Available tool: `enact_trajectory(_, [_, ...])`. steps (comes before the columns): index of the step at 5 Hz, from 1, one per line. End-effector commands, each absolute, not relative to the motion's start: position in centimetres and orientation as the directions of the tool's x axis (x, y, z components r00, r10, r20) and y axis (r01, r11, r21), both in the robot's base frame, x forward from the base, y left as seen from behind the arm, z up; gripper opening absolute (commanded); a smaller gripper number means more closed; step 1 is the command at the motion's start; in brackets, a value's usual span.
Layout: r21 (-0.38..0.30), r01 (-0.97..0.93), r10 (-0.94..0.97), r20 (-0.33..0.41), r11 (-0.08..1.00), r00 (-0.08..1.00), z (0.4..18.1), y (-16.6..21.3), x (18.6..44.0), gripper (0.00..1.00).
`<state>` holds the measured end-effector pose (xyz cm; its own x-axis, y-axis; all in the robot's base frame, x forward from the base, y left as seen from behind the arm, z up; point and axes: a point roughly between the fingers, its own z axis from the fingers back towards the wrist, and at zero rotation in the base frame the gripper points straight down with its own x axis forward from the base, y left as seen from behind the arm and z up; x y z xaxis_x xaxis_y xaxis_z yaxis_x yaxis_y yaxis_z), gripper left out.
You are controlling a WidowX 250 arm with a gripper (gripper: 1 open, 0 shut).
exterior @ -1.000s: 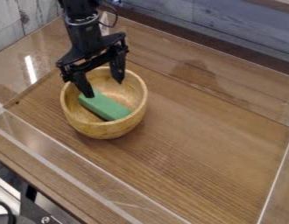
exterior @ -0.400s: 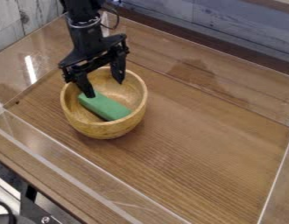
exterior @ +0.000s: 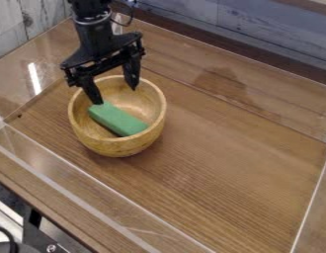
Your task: Remove the green block from the brown bowl and put it on the table
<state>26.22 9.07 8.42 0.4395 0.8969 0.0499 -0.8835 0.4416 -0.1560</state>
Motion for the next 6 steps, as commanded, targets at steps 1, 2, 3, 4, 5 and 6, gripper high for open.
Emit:
enact_trajectory(1, [-0.181,-0.891,0.909,0.097,0.416,0.404,8.5,8.7,26.9,1.00])
enact_trajectory(2, [-0.174,-0.894,0.910,0.108,0.413,0.400,7.3,7.8,27.4,1.00])
enact_trajectory(3, [-0.182,-0.891,0.909,0.116,0.415,0.400,8.5,7.3,27.1,1.00])
enact_trajectory(4, [-0.179,-0.898,0.914,0.125,0.403,0.385,9.4,7.3,26.9,1.00])
enact_trajectory(5, [-0.168,-0.913,0.926,0.126,0.372,0.355,8.4,7.4,27.0,1.00])
enact_trajectory(6, [-0.155,-0.921,0.931,0.129,0.359,0.341,8.0,7.8,27.1,1.00])
